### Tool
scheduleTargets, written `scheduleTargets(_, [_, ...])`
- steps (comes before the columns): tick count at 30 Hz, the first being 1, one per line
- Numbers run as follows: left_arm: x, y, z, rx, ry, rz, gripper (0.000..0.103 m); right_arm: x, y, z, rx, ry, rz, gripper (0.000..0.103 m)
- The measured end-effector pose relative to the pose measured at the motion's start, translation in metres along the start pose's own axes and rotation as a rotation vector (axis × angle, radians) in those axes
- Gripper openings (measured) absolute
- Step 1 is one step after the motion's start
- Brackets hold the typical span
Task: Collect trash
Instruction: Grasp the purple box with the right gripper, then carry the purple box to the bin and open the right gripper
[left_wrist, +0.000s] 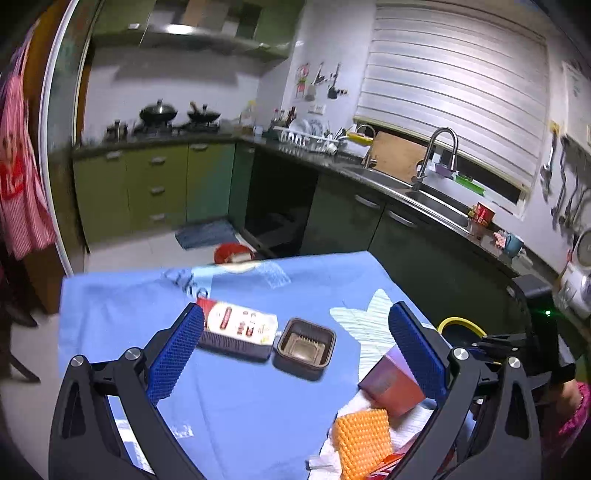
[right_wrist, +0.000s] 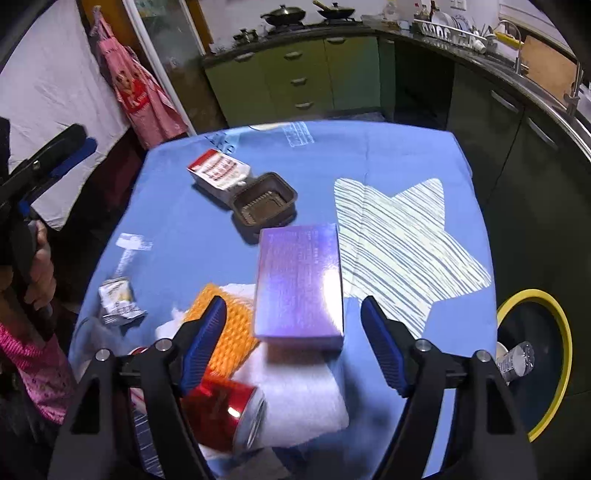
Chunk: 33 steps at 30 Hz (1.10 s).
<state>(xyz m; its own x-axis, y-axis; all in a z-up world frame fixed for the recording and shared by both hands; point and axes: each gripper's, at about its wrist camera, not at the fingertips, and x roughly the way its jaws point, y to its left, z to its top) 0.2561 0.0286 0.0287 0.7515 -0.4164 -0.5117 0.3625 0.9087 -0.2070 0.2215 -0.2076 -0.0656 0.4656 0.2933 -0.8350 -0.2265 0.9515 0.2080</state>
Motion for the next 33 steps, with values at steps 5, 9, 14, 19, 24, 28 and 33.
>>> scheduleTargets(5, [0.007, 0.005, -0.007, 0.014, 0.000, 0.011, 0.098, 0.021, 0.002, 0.001, -0.005, 0.025, -0.035, 0.072])
scheduleTargets(9, [0.004, -0.001, -0.006, 0.018, -0.009, 0.000, 0.098, 0.032, 0.007, 0.000, -0.017, 0.030, -0.061, 0.062])
scheduleTargets(14, [0.002, -0.002, -0.006, 0.016, -0.013, -0.006, 0.098, 0.029, 0.008, 0.000, -0.033, 0.007, -0.106, 0.051])
scheduleTargets(19, [0.002, -0.005, -0.008, 0.021, -0.006, -0.010, 0.098, -0.003, 0.003, -0.002, -0.019, -0.064, -0.099, 0.051])
scheduleTargets(24, [0.000, -0.010, -0.009, 0.039, -0.003, -0.015, 0.098, -0.064, -0.039, -0.015, 0.085, -0.189, -0.145, 0.051])
scheduleTargets(28, [0.001, -0.014, -0.010, 0.050, 0.003, -0.014, 0.098, -0.095, -0.099, -0.038, 0.225, -0.229, -0.242, 0.051])
scheduleTargets(33, [0.003, -0.019, -0.011, 0.062, 0.013, -0.009, 0.098, -0.089, -0.181, -0.073, 0.396, -0.176, -0.346, 0.051])
